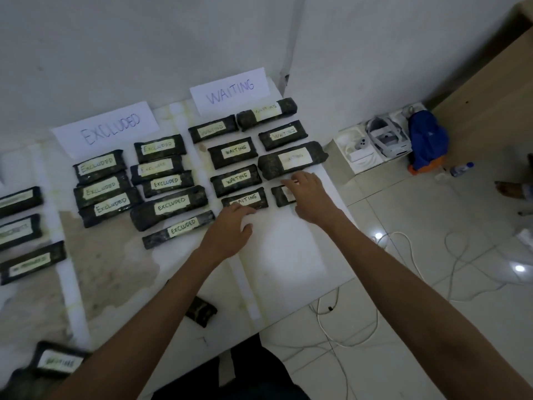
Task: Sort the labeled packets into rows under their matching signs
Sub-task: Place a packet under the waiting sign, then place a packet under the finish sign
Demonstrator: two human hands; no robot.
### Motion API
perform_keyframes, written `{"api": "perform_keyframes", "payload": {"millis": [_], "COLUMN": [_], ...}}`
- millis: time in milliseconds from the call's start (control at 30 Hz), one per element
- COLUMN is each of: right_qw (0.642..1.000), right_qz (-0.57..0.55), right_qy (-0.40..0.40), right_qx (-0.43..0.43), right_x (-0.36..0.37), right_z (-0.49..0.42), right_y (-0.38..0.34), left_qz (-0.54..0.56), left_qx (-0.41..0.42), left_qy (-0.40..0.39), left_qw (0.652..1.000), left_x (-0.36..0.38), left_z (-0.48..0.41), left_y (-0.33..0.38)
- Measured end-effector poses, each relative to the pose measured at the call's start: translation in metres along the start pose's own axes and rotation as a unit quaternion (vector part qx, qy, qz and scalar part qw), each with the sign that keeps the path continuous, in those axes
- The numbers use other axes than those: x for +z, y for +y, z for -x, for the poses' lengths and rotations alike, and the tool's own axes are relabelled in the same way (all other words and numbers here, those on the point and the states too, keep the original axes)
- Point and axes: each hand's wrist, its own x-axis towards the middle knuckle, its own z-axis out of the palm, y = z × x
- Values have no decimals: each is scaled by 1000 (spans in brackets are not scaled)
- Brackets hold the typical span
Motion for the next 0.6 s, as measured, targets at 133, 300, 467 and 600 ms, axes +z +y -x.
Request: {"api": "perform_keyframes", "payload": {"millis": [133, 300, 467, 600], "right_qw": [996, 980, 970, 983], "right_qz": [-89, -184, -196, -81], "right_qy": [24, -56, -133, -158], "right_qx": [-6, -42, -55, -52], "right_x": [-5, 19, 61, 79], "right_z": [32, 67, 94, 108], "right_y": [-64, -155, -228, -257], "left_qz": [-2, -35, -64, -60], "left_qx": [-19, -49, -98, -126], "left_qy": [6, 15, 28, 35], "left_qw": [1000, 998, 993, 990], "left_x": [-18, -38, -46, -46], "left_z": [46, 114, 174, 212], "left_y": [-16, -48, -71, -83]}}
